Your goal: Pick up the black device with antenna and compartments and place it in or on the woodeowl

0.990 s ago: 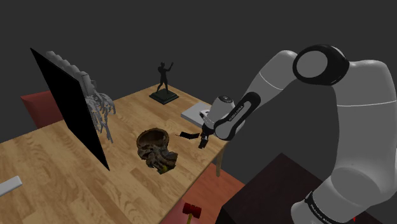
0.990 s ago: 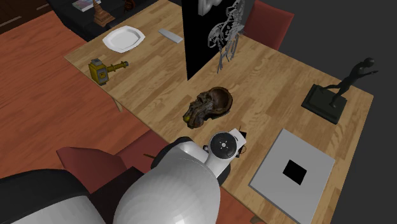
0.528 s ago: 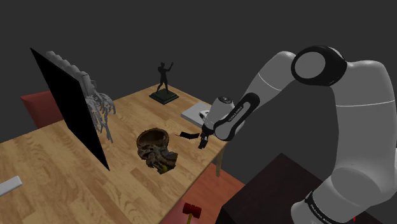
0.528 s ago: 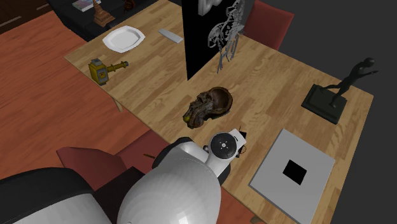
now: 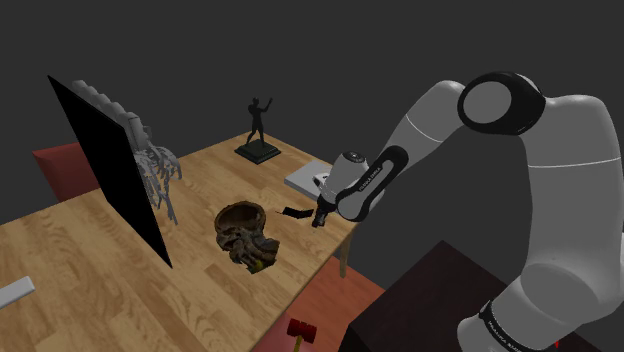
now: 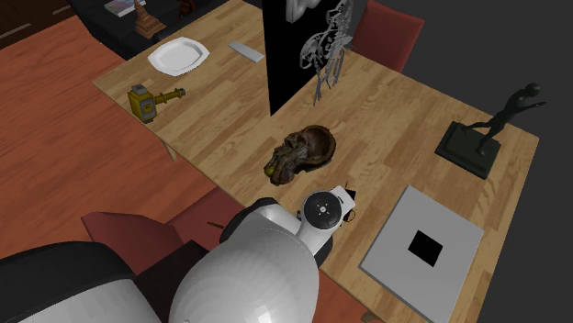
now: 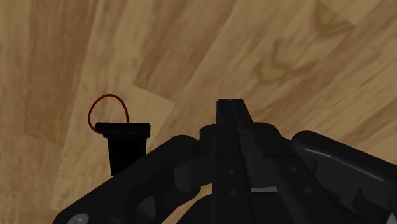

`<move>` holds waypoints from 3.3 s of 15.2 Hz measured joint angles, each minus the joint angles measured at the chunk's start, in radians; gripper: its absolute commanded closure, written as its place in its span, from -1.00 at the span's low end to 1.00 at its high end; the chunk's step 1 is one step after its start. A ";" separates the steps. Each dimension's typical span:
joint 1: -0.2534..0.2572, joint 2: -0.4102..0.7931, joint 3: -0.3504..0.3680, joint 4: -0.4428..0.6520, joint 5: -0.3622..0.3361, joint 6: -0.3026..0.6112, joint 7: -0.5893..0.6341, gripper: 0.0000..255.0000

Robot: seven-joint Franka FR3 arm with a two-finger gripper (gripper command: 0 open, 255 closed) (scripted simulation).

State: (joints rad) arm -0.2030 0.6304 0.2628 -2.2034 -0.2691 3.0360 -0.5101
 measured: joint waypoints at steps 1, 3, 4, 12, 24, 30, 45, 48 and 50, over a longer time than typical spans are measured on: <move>0.000 0.000 0.000 0.000 0.000 0.000 0.000 1.00; 0.000 0.000 0.000 0.000 0.000 0.000 0.000 -1.00; 0.000 0.000 0.000 0.000 0.000 0.000 0.000 -1.00; 0.102 0.181 -0.064 0.401 0.022 -0.269 0.053 -1.00; 0.138 0.365 -0.094 0.647 0.023 -0.350 0.057 -1.00; 0.139 0.367 -0.094 0.649 0.023 -0.349 0.058 1.00; 0.129 0.308 -0.084 0.614 0.028 -0.373 0.055 1.00; 0.125 0.272 -0.078 0.597 0.032 -0.392 0.054 1.00; 0.121 0.246 -0.073 0.580 0.035 -0.401 0.053 1.00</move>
State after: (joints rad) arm -0.0820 0.8769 0.1896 -1.6234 -0.2345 2.6346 -0.4571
